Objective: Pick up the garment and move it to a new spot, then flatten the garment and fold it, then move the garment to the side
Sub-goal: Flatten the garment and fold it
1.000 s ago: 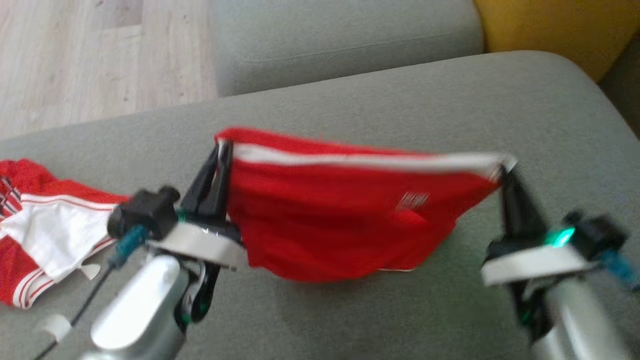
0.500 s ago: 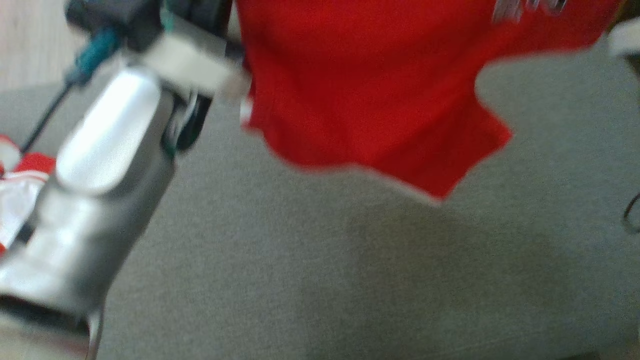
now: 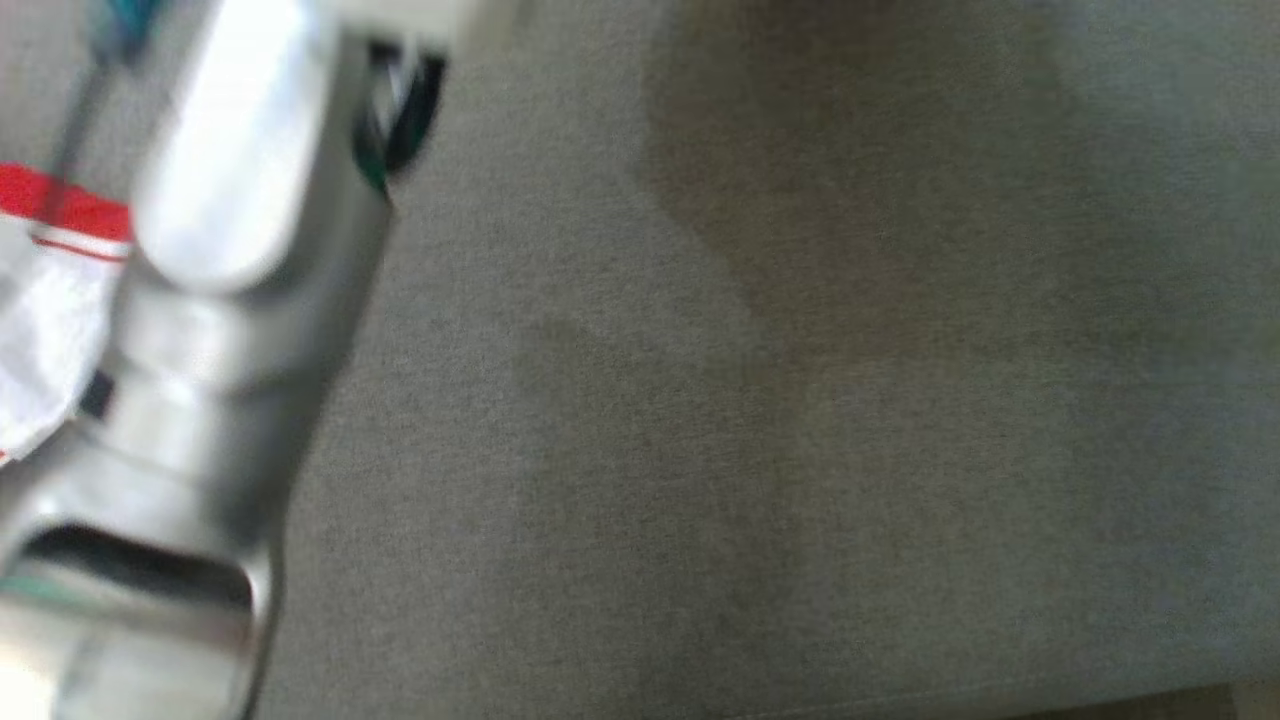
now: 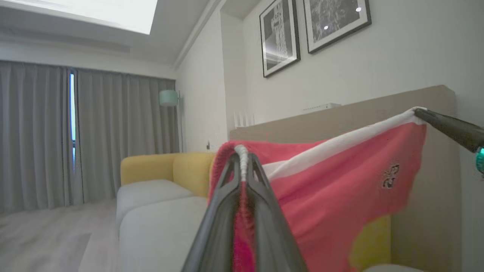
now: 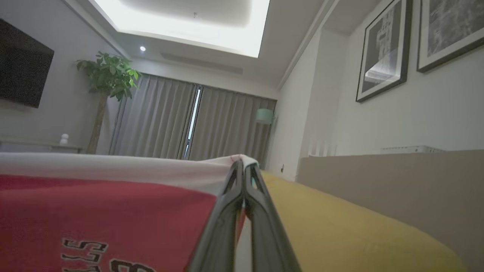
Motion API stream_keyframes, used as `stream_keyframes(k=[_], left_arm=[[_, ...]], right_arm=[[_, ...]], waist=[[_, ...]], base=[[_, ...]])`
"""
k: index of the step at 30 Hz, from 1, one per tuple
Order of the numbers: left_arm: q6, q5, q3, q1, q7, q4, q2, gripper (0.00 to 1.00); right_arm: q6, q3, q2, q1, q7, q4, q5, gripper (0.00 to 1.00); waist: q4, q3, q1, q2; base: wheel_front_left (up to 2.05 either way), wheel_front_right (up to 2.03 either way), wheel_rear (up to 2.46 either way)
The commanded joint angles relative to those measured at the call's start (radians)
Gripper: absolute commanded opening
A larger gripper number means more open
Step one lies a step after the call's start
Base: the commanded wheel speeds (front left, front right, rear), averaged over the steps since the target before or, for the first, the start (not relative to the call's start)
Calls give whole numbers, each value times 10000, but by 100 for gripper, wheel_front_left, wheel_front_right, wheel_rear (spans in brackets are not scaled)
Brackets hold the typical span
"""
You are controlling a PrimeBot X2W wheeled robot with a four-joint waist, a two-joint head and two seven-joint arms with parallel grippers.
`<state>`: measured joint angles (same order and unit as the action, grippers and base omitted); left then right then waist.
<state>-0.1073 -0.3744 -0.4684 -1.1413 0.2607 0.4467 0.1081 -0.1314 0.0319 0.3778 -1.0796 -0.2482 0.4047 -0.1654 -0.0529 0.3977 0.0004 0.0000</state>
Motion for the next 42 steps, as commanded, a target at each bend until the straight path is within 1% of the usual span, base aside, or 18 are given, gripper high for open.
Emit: stream_keyframes(k=[1,3,6,9,10,11,16,20,22,26,29,32,36,42], left_arm=[[-104,156,387,468,8,-530,240,0],[-174,292,494,1479,9,-801,185,0],[-221,430,401,3083,9,-1171,94,0],[-228,328,3,4629,9,-1555,70,0],[-228,328,3,4629,9,-1555,70,0],[-229,349,-183,5102,10,-1686,110,0],[-231,636,-272,7554,10,-2128,135,0],[-232,1025,-474,9207,10,-2489,240,0],[-219,1229,-469,9880,10,-2682,306,0],[-112,1471,-395,10993,10,-3096,391,0],[-115,1439,-349,11422,10,-3405,340,0],[-146,1216,-354,11292,10,-3461,143,0],[-188,619,-422,10362,3,-3047,-200,0],[-215,-528,-754,8216,-453,-1931,-524,0]], right_arm=[[7,-87,0,551,-92,-323,250,0],[7,-311,-213,1317,-114,-452,421,0],[7,-559,-535,2711,-128,-782,626,0],[7,-967,-862,4304,-131,-1357,736,0],[7,-967,-862,4304,-131,-1357,736,0],[7,-1128,-971,4892,-132,-1590,772,0],[7,-1804,-1755,7963,-43,-3030,506,0],[7,-1985,-2161,10143,590,-4381,342,0],[7,-2060,-2296,10984,903,-5122,335,0],[7,-2190,-2453,12127,1501,-6476,331,0],[7,-2243,-2553,12490,1865,-7232,354,0],[7,-2255,-2524,12287,2118,-7356,444,0],[7,-2379,-2237,11498,2441,-6621,476,0],[7,-2274,-1485,9623,2480,-4993,439,0]], waist=[[146,289,-4,0],[174,334,-4,0],[249,257,-4,0],[309,-1,-4,0],[309,-1,-4,0],[334,-144,-4,0],[249,-937,-4,0],[184,-1480,-4,0],[166,-1667,-4,0],[267,-1898,-4,0],[420,-1961,-4,0],[659,-1933,-4,0],[1095,-1662,-4,0],[1666,-900,-4,0]], base=[[0,0,0],[0,0,0],[0,0,0],[0,0,0],[0,0,0],[0,0,0],[0,0,0],[0,0,0],[0,0,0],[0,0,0],[0,0,0],[0,0,0],[0,0,0],[0,0,0]])
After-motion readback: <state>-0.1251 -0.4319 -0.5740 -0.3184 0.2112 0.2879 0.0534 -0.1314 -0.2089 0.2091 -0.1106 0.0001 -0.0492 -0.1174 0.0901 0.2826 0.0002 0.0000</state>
